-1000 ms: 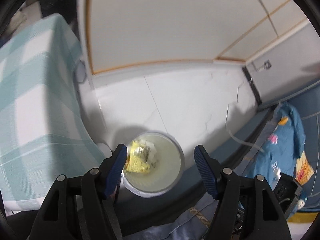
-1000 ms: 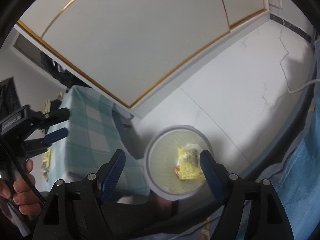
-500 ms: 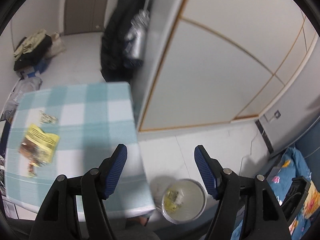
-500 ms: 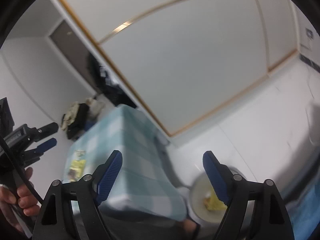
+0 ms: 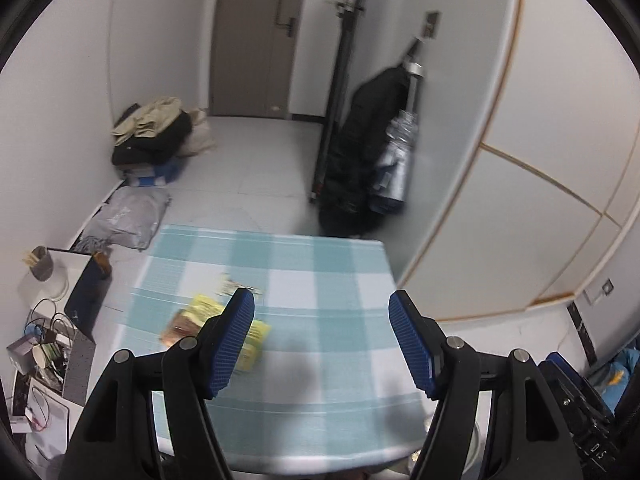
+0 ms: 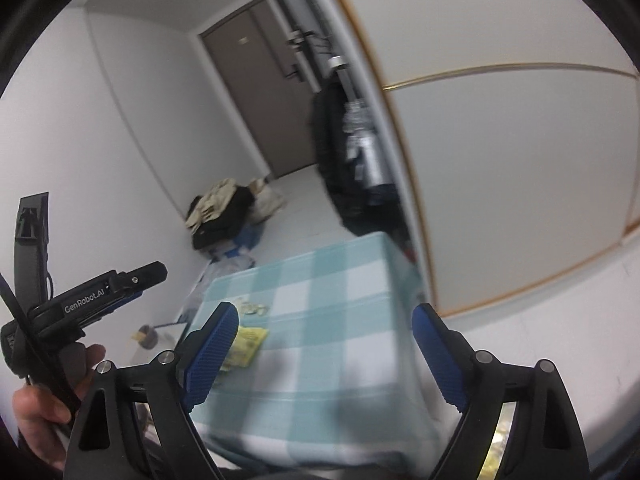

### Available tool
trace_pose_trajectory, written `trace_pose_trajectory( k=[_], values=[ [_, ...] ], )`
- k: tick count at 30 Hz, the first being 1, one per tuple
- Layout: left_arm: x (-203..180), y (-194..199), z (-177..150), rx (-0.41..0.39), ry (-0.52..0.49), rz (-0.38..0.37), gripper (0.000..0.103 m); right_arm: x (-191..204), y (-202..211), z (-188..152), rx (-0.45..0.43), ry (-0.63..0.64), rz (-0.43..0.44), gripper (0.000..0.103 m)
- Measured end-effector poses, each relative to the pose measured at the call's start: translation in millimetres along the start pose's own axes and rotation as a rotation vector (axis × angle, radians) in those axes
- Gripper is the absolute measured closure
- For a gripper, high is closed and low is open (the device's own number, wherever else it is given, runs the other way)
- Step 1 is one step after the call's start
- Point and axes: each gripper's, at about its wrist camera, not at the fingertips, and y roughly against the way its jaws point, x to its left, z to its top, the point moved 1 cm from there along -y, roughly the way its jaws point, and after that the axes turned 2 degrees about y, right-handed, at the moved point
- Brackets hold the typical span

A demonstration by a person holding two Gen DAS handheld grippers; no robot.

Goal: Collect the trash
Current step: 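Move both grippers back over the wrappers on the table, then close the right gripper on the green-white wrapper while the left grasps the red-white wrapper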

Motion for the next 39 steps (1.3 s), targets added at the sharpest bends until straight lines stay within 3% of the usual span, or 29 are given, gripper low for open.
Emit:
trace_pose_trajectory(
  k=[4, 7, 14, 22, 26, 30, 35, 39],
  values=[
    [31.0, 4.6, 4.9, -0.02, 0.031, 0.037, 0.035, 26.0, -24.0, -1.9, 0.025, 0.028, 0.037, 0.014],
    [52.6, 1.8, 7.4, -0.033, 0.052, 0.068, 0.024, 43.9, -43.9, -5.1, 0.054, 0.063, 0.05, 0.014],
    [99.2, -15.7, -1.1, -0.063, 0.088, 0.102, 0.023, 66.3, -95.1, -11.1, 0.124, 0.112, 0.058, 0.013],
    [138.5, -50.8, -35.8, -0.007, 0.11, 0.184, 0.023, 83.4, -161.6, -13.9, 0.21, 0.156, 0.036, 0.013],
    [151.8, -63.1, -37.3, 0.058, 0.149, 0.161, 0.023, 99.3, -204.8, -12.6, 0.267, 0.226, 0.026, 0.013],
    [161.7, -66.6, -31.1, 0.052, 0.151, 0.179, 0.023, 120.7, -247.9, -15.1, 0.337, 0.309, 0.047, 0.013],
    [187.5, -70.2, -27.4, 0.067, 0.247, 0.164, 0.023, 135.4, -286.0, -28.6, 0.4, 0.426, 0.045, 0.014],
    [196.7, -72.8, -24.2, 0.061, 0.264, 0.164, 0.023, 136.4, -310.0, -35.8, 0.441, 0.466, 0.027, 0.015]
  ],
)
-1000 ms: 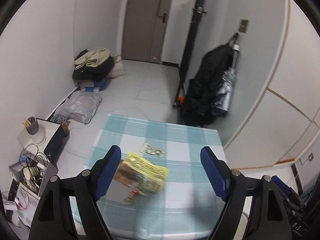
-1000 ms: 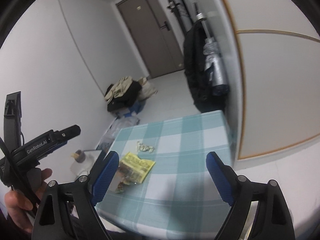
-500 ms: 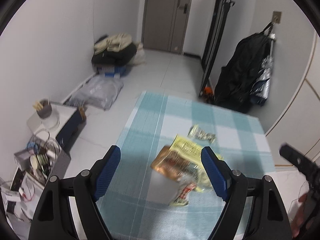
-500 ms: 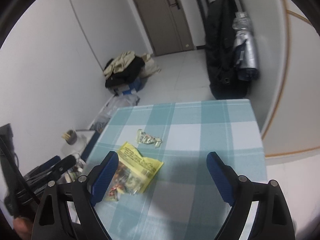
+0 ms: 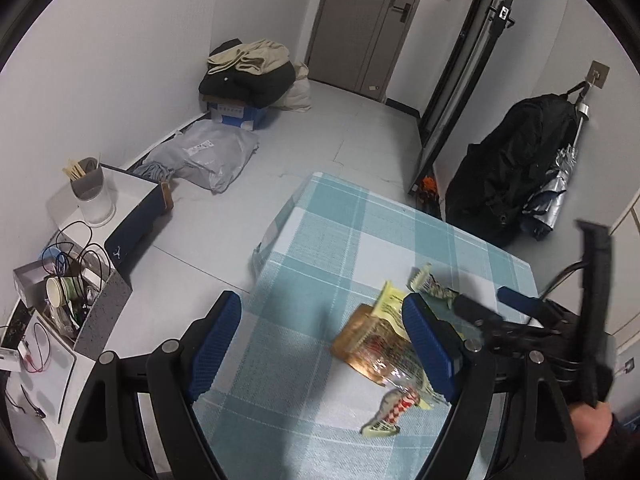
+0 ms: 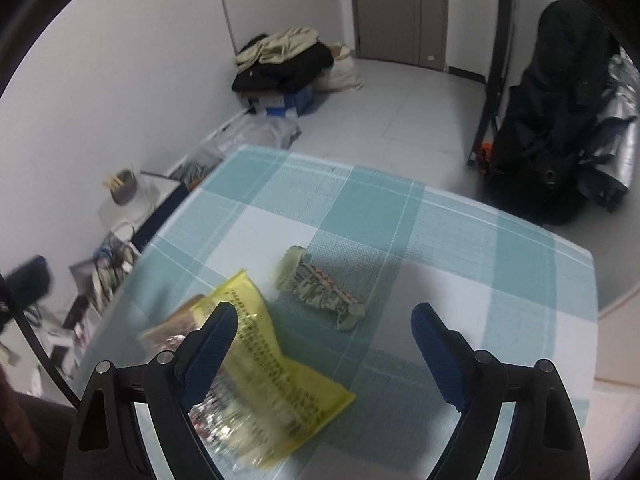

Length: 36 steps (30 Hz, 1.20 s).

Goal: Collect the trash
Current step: 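Close the right gripper on the green-white wrapper while the left grasps the red-white wrapper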

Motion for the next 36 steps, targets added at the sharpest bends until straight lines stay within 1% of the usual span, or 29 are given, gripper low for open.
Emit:
trace_pose_trajectory(
  k=[5, 7, 9, 11, 13, 15, 19, 22, 23, 24, 26, 29, 33, 36],
  values=[
    [3.0, -1.5, 1.8, 0.009, -0.001, -0.013, 0.023, 7.4, -18.7, 10.7, 0.038, 0.069, -0.007, 0.018],
    [4.1, -2.8, 2.7, 0.012, -0.004, -0.016, 0.023, 11.7, -24.1, 12.9, 0.054, 0.102, -0.016, 0.021],
    [6.2, -4.4, 4.1, 0.015, -0.007, -0.014, 0.023, 12.8, -29.4, 13.0, 0.077, 0.119, -0.029, 0.03],
    [8.2, -5.5, 5.2, 0.019, -0.004, -0.014, 0.023, 12.2, -33.3, 13.3, 0.095, 0.122, -0.029, 0.035],
    [11.4, -6.4, 6.1, 0.024, 0.006, -0.014, 0.023, 12.8, -37.2, 13.8, 0.103, 0.149, -0.034, 0.035],
    [13.9, -6.7, 6.4, 0.029, 0.018, -0.019, 0.023, 13.3, -41.6, 15.0, 0.114, 0.174, -0.043, 0.039],
    [15.8, -8.0, 7.0, 0.035, 0.028, -0.027, 0.023, 12.1, -43.4, 20.3, 0.121, 0.165, -0.034, 0.042],
    [15.1, -10.4, 6.7, 0.049, 0.036, -0.055, 0.023, 15.0, -44.6, 23.6, 0.13, 0.179, -0.015, 0.052],
    [15.2, -11.5, 6.8, 0.053, 0.037, -0.058, 0.023, 17.1, -44.4, 23.9, 0.133, 0.186, -0.014, 0.059],
    [14.9, -12.2, 6.6, 0.056, 0.036, -0.057, 0.023, 19.5, -43.9, 24.5, 0.137, 0.195, -0.007, 0.068],
    [14.7, -12.9, 6.3, 0.06, 0.035, -0.057, 0.023, 25.0, -43.1, 25.0, 0.141, 0.214, -0.011, 0.077],
    [14.7, -13.0, 5.5, 0.063, 0.037, -0.058, 0.023, 26.8, -41.9, 23.0, 0.145, 0.232, -0.015, 0.079],
    [14.4, -13.3, 4.8, 0.069, 0.039, -0.061, 0.023, 20.8, -39.1, 19.0, 0.149, 0.212, -0.01, 0.081],
    [11.1, -13.0, 3.2, 0.065, 0.017, -0.057, 0.023, 13.6, -32.7, 15.9, 0.143, 0.174, 0.0, 0.081]
  ],
)
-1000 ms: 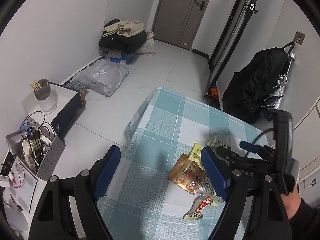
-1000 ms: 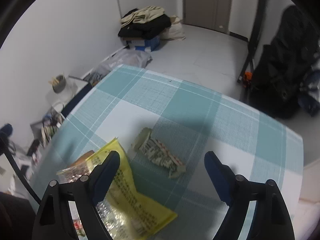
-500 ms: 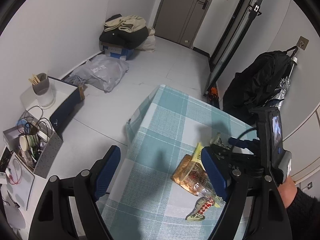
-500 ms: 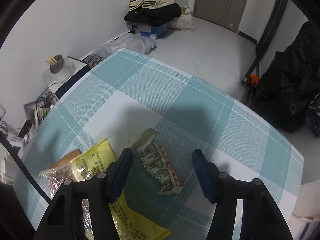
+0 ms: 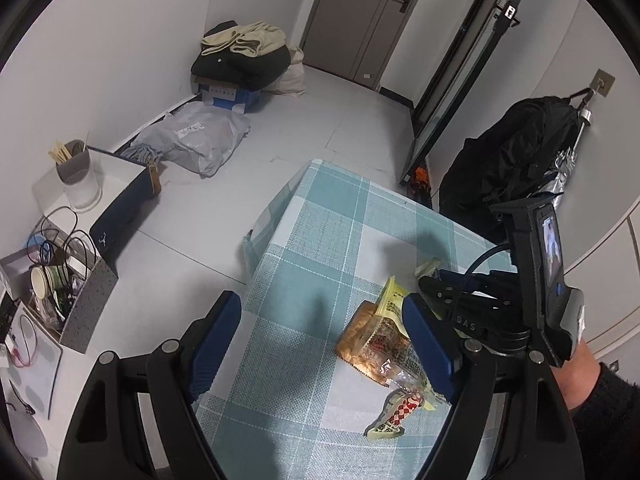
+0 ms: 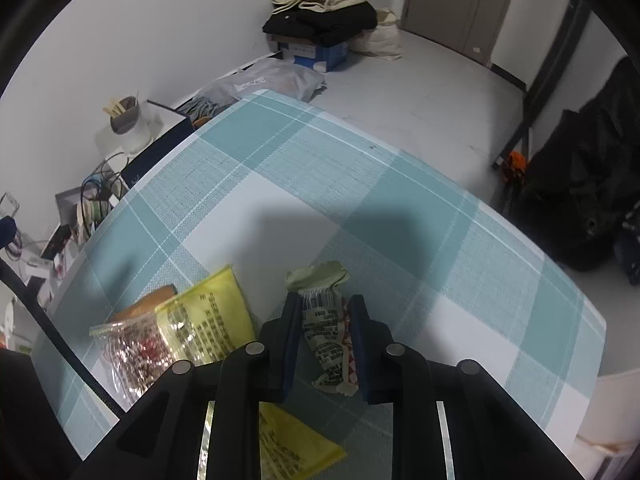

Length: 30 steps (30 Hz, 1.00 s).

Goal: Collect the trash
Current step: 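Close the right gripper on the green-white wrapper while the left grasps the red-white wrapper, then lift both wrappers and carry them toward the white bin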

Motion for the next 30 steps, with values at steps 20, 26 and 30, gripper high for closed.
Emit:
trace_pose_trajectory(
  k=[20, 26, 30],
  values=[
    [-22.5, -13.3, -31.4, 0.144, -0.117, -0.143, 0.023, -36.4, 107.5, -70.3, -0.25, -0.362, 0.108, 0.081],
    [-36.6, -17.9, -52.0, 0.205, -0.203, -0.141, 0.023, -30.9, 130.1, -95.7, -0.304, -0.417, 0.124, 0.08],
    [-42.9, -24.1, -64.8, 0.241, -0.243, -0.117, 0.023, -22.9, 133.7, -109.8, -0.304, -0.439, 0.126, 0.08]
  ],
)
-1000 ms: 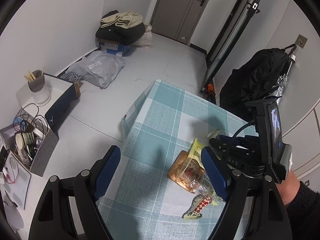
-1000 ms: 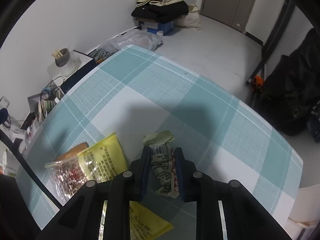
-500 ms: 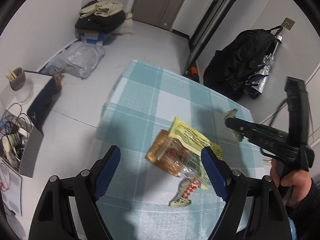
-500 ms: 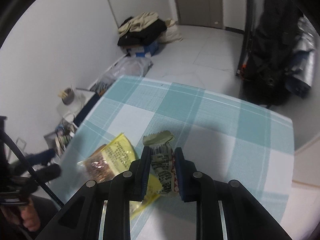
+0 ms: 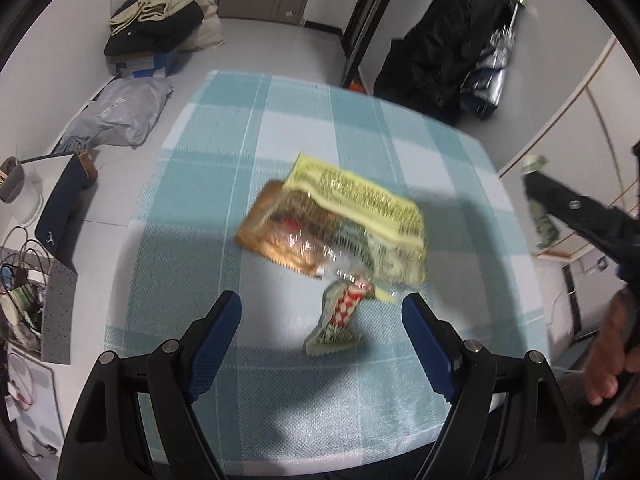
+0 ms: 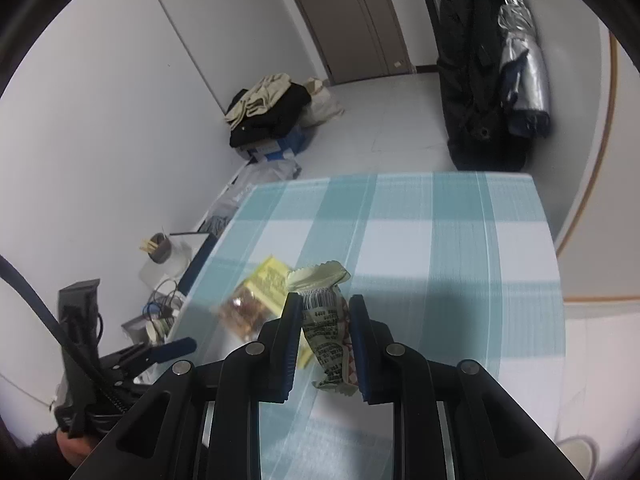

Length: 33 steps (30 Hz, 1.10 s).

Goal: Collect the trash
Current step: 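Lift both wrappers and carry them toward the white bin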

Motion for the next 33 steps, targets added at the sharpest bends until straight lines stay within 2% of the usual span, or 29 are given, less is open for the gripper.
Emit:
trace_pose_trajectory(
  k=[6, 8, 12, 16, 18, 19, 26, 33],
  values=[
    [1.3, -10.8, -7.6, 0.043, -0.009, 0.048, 0.023, -2.0, 17.5, -12.3, -0.039, -0.022, 0.015, 0.08],
    [-1.0, -12.0, -8.9, 0.041, -0.02, 0.054, 0.032, -4.5, 21.4, -15.9, -0.042, -0.046, 0.031, 0.08],
    [-11.1, -13.7, -12.4, 0.032, -0.084, 0.081, 0.037, -6.5, 27.5, -19.1, -0.056, -0.057, 0.032, 0.08],
    [-14.3, -15.2, -15.1, 0.017, -0.123, 0.125, 0.049, -9.5, 30.3, -21.4, -0.06, -0.071, 0.029, 0.08],
    [-14.5, -15.0, -16.0, 0.005, -0.136, 0.145, 0.062, -10.3, 29.2, -22.6, -0.054, -0.079, 0.031, 0.08],
    [-15.2, -14.9, -16.4, 0.001, -0.145, 0.151, 0.073, -9.7, 28.3, -23.4, -0.049, -0.076, 0.028, 0.08],
    [-15.6, -12.8, -20.1, -0.008, -0.152, 0.152, 0.077, 6.8, 25.5, -27.9, -0.032, -0.007, 0.023, 0.08],
    [-17.8, -11.6, -25.1, 0.012, -0.151, 0.155, 0.077, 9.4, 28.7, -30.5, -0.041, -0.02, 0.055, 0.08]
  ],
)
